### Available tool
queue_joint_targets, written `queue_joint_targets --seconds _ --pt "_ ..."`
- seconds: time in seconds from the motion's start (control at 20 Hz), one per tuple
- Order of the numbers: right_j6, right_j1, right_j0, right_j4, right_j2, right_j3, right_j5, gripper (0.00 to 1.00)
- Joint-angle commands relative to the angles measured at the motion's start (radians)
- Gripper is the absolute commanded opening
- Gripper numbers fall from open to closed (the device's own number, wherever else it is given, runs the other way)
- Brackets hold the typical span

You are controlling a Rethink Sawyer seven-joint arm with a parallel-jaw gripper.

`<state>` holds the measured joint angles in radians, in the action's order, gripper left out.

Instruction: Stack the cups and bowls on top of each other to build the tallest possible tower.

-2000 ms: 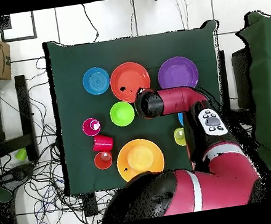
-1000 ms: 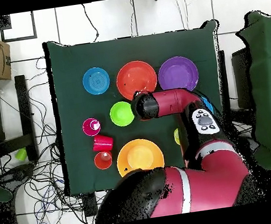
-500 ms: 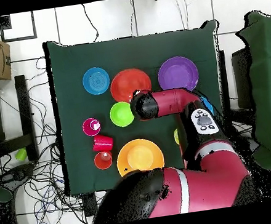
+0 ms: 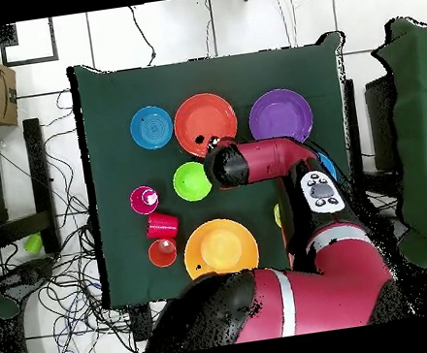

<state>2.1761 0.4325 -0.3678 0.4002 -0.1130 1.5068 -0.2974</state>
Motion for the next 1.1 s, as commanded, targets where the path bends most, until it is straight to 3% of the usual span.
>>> queue_joint_targets --seconds 0.05,0.4,0.75,1.1 --pt "0.057 -0.055 0.012 -0.009 -0.022 0.008 -0.013 0.00" --pt "0.028 0.109 -0.018 -0.066 -0.065 0.144 -0.116 0.00" --pt "0.008 0.200 -0.042 -0.112 -0.092 0.225 -0.157 0.00" --pt "0.049 0.329 -0.027 -0.162 -0.081 0.338 -0.162 0.00"
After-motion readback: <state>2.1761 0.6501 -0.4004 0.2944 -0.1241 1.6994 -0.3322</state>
